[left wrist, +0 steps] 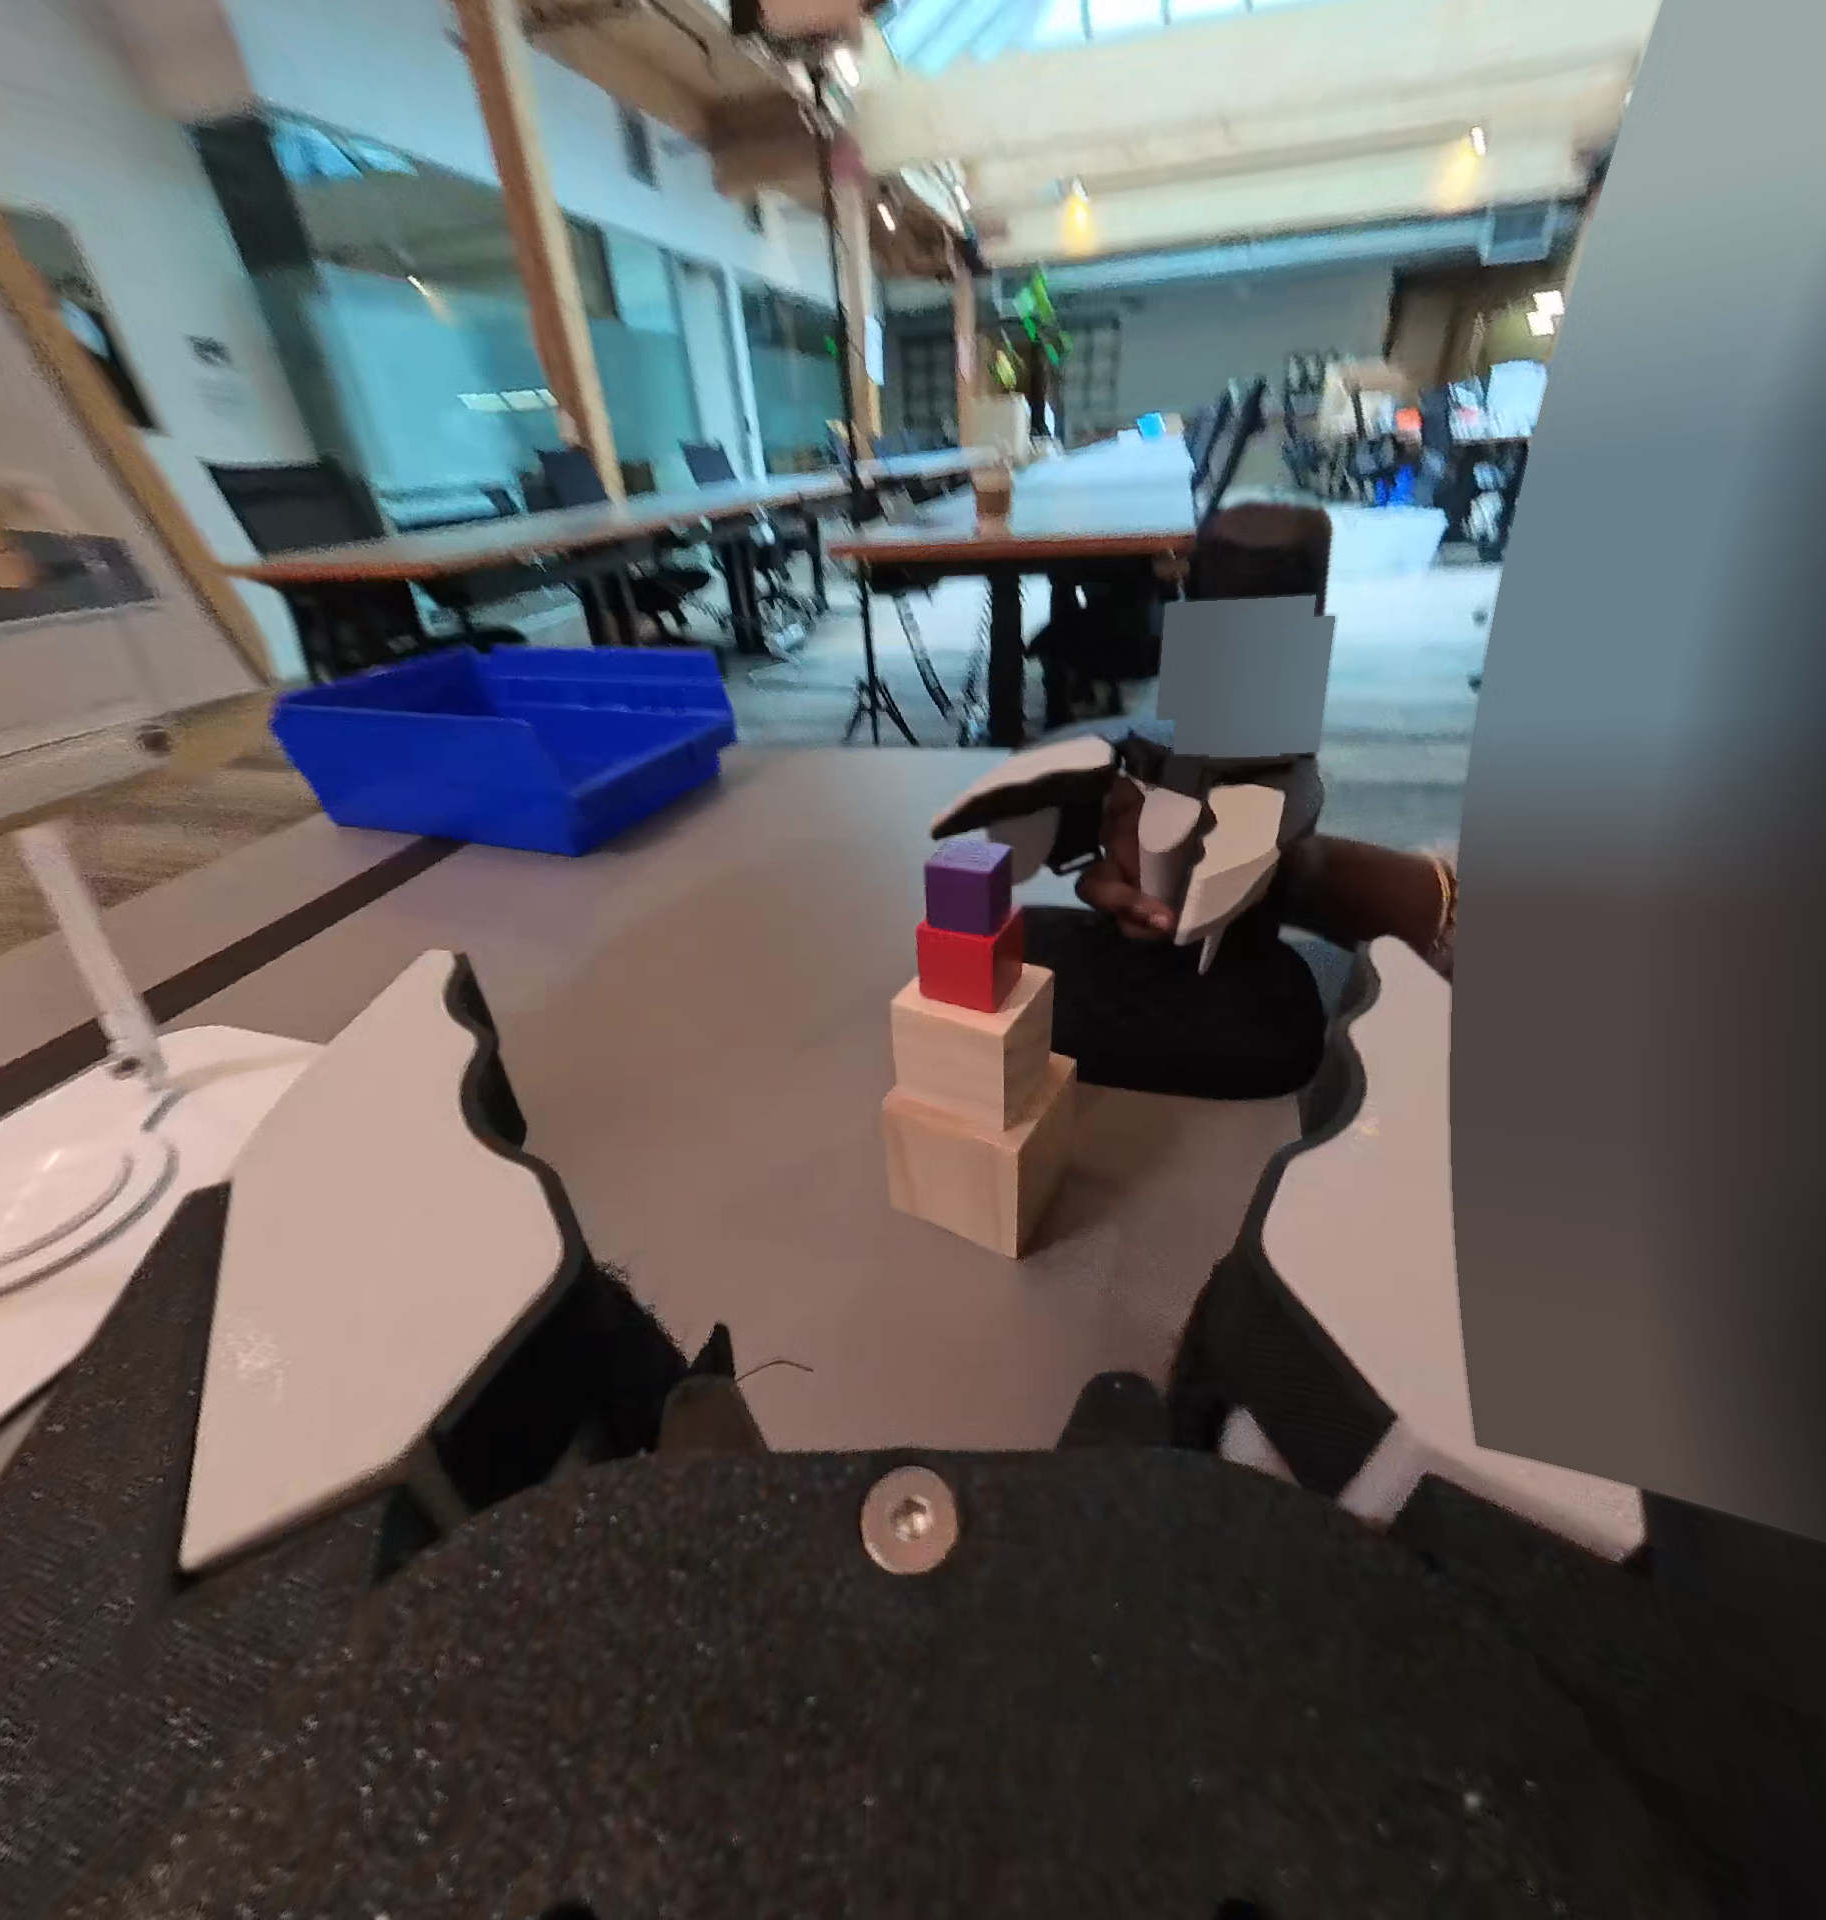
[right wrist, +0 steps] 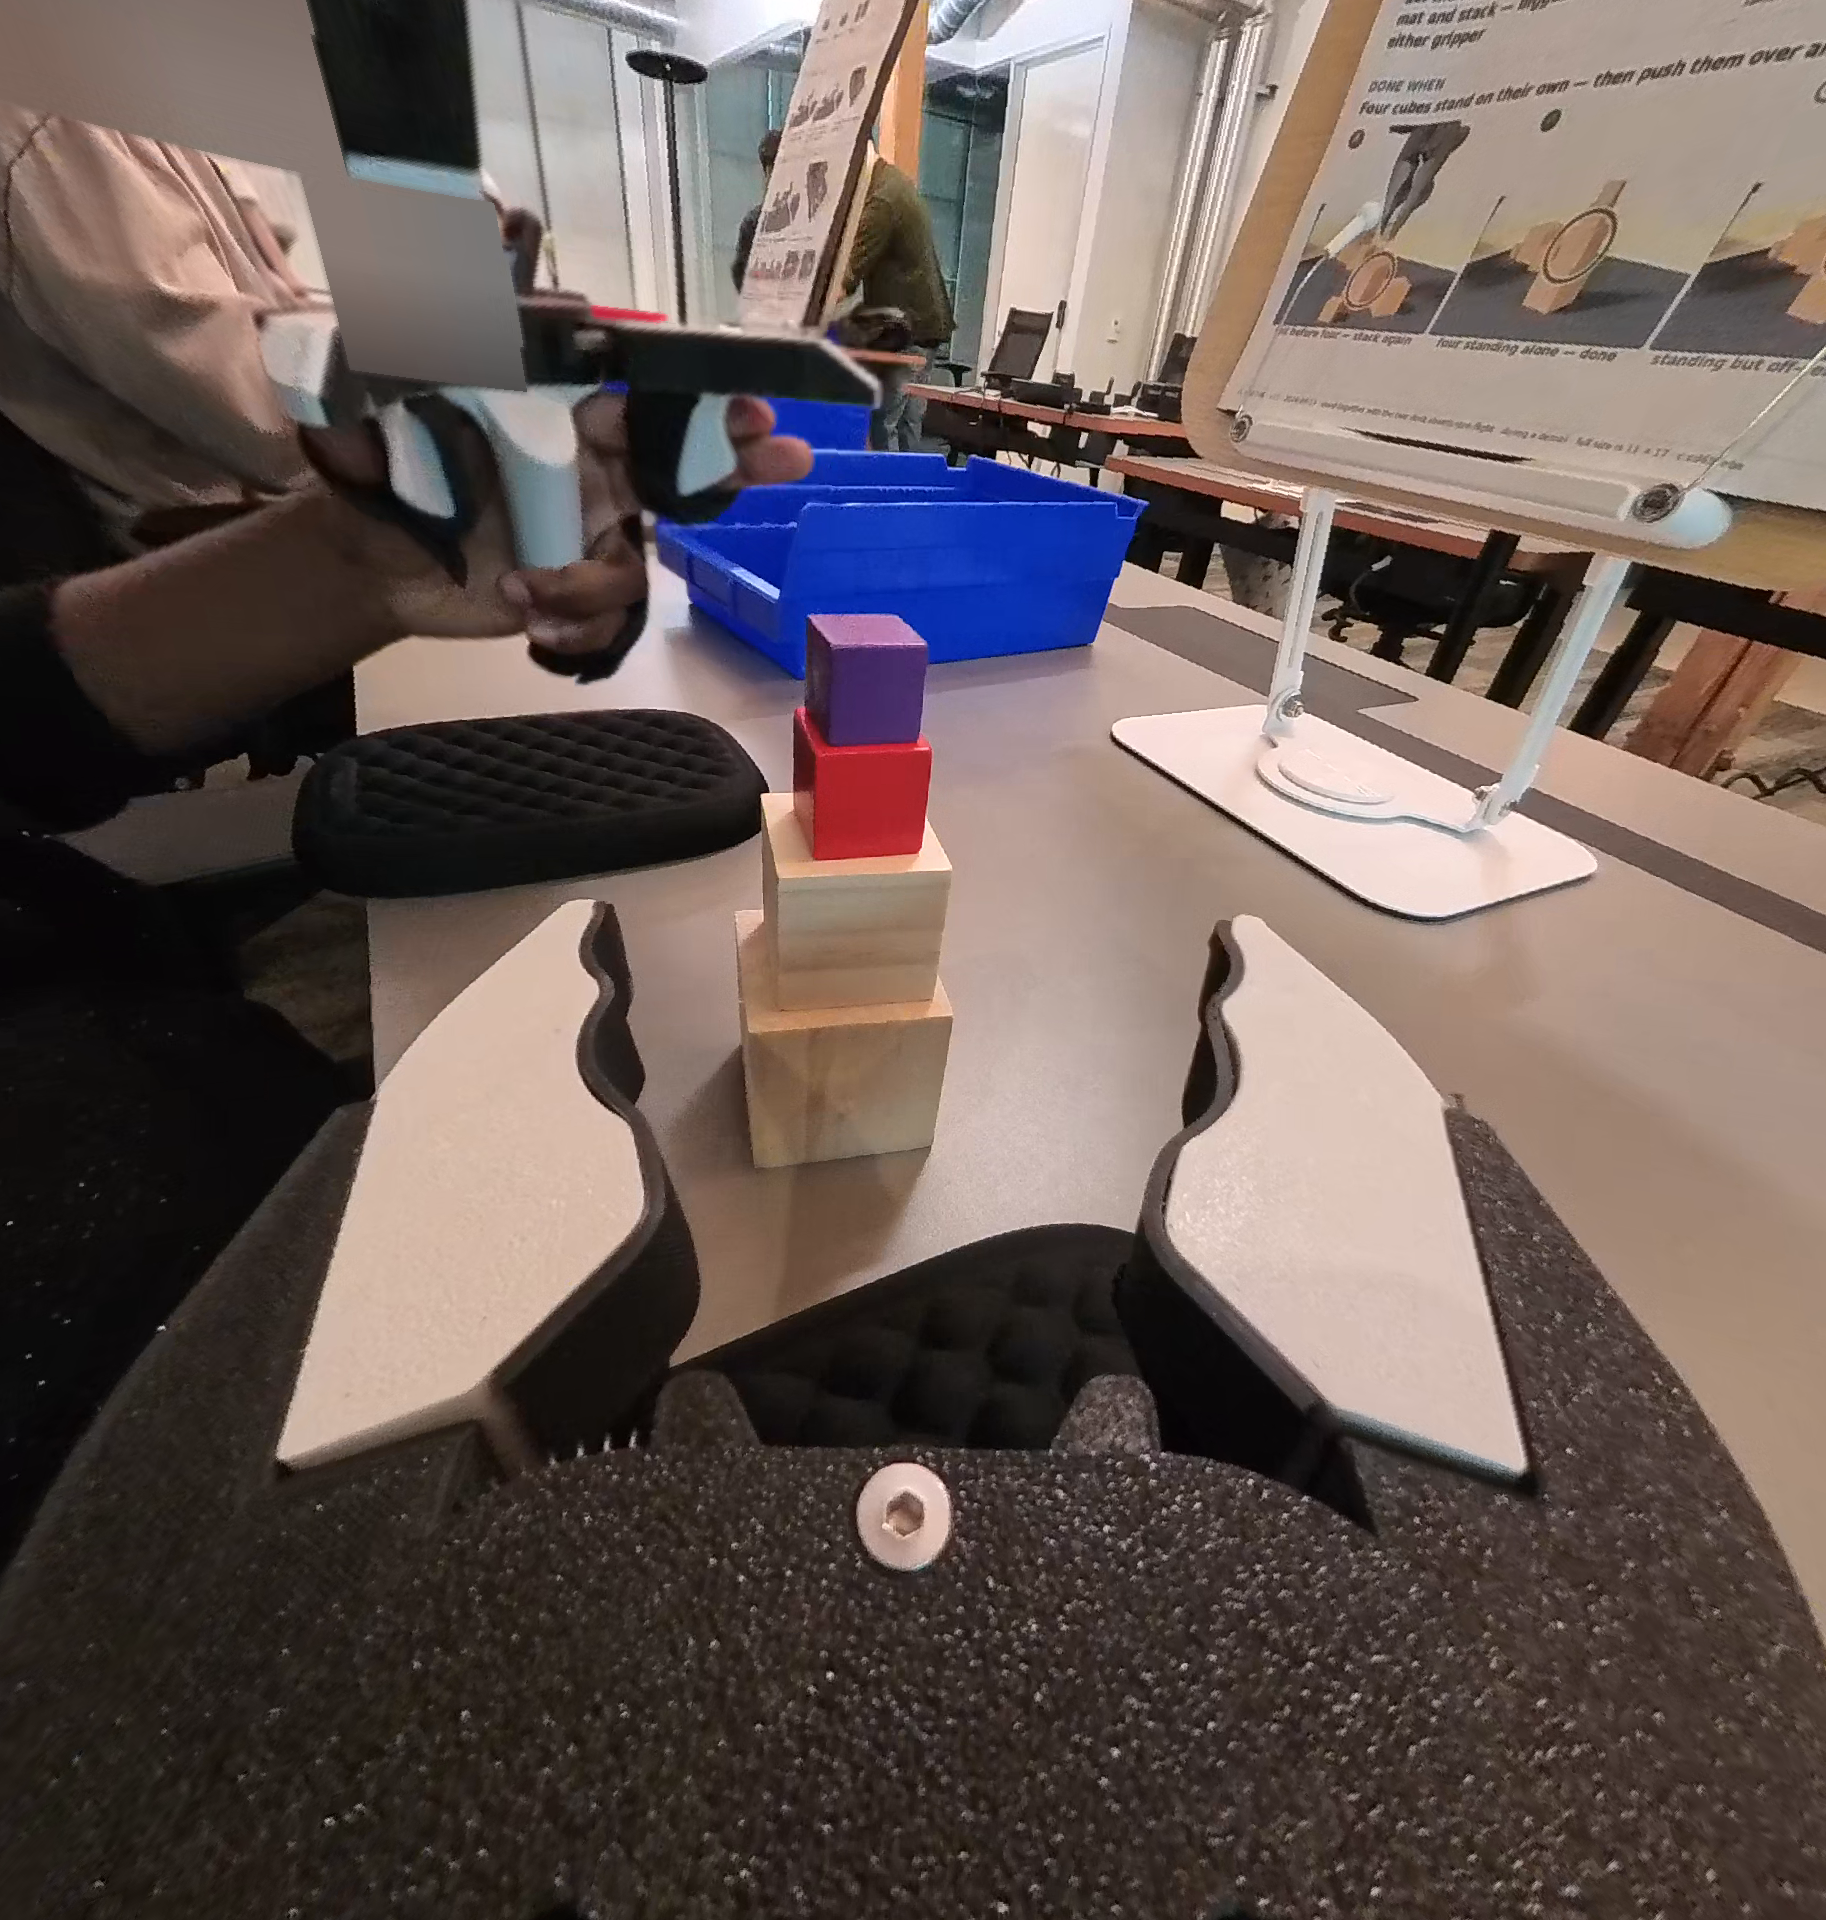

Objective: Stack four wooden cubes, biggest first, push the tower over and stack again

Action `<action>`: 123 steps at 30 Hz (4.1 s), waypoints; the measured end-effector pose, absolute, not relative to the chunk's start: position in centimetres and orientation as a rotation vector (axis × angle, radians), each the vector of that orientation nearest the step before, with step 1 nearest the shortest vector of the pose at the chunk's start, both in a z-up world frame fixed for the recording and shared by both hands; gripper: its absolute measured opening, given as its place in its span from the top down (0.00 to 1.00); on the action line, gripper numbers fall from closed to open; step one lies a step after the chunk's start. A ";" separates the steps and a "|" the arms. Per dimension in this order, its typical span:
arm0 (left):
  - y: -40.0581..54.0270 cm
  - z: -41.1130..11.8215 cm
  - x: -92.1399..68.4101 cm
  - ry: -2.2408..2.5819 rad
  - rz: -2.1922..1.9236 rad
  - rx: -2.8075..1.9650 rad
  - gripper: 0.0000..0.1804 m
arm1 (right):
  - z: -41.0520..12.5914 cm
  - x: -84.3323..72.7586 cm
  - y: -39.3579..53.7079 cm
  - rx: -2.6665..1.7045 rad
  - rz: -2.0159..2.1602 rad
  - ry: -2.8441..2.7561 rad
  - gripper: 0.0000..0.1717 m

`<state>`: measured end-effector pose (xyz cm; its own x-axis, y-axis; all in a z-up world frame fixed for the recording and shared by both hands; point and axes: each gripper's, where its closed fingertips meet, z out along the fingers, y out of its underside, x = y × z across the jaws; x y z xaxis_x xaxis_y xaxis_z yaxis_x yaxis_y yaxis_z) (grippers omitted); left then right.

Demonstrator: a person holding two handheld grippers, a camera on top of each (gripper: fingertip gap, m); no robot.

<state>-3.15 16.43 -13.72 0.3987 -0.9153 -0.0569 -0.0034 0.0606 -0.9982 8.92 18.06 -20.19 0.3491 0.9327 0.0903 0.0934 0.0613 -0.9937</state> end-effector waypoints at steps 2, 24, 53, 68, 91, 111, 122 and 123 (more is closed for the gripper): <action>16.0 -13.7 -4.9 0.821 -0.857 -1.260 0.19 | -20.2 8.9 18.1 -1.361 0.847 -1.032 0.40; 14.8 -17.6 -7.5 0.792 -0.831 -1.294 0.22 | -19.6 8.4 17.5 -1.415 0.862 -1.068 1.00; 14.6 -17.8 -7.3 0.815 -0.804 -1.285 0.24 | -22.8 4.8 17.4 -1.635 0.759 -1.340 1.00; 14.7 -17.8 -7.3 0.812 -0.803 -1.286 0.25 | -22.8 3.3 17.5 -1.607 0.818 -1.335 1.00; 14.7 -17.9 -7.0 0.828 -0.791 -1.289 0.26 | -19.3 5.0 18.1 -1.455 0.869 -1.170 0.42; 14.6 -17.9 -7.1 0.831 -0.799 -1.285 0.24 | -24.2 5.6 17.5 -1.829 0.678 -1.417 0.30; 14.5 -18.0 -7.0 0.845 -0.792 -1.285 0.24 | -27.6 5.0 18.1 -2.064 0.505 -1.606 0.34; 14.5 -18.0 -7.0 0.843 -0.793 -1.285 0.24 | -27.9 4.9 18.0 -2.081 0.510 -1.619 0.34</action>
<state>-6.99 14.48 -18.00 0.4813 -0.8722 -0.0868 0.0338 0.1175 -0.9925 4.91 18.03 -27.93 0.2420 0.9702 -0.0133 0.8028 -0.2079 -0.5588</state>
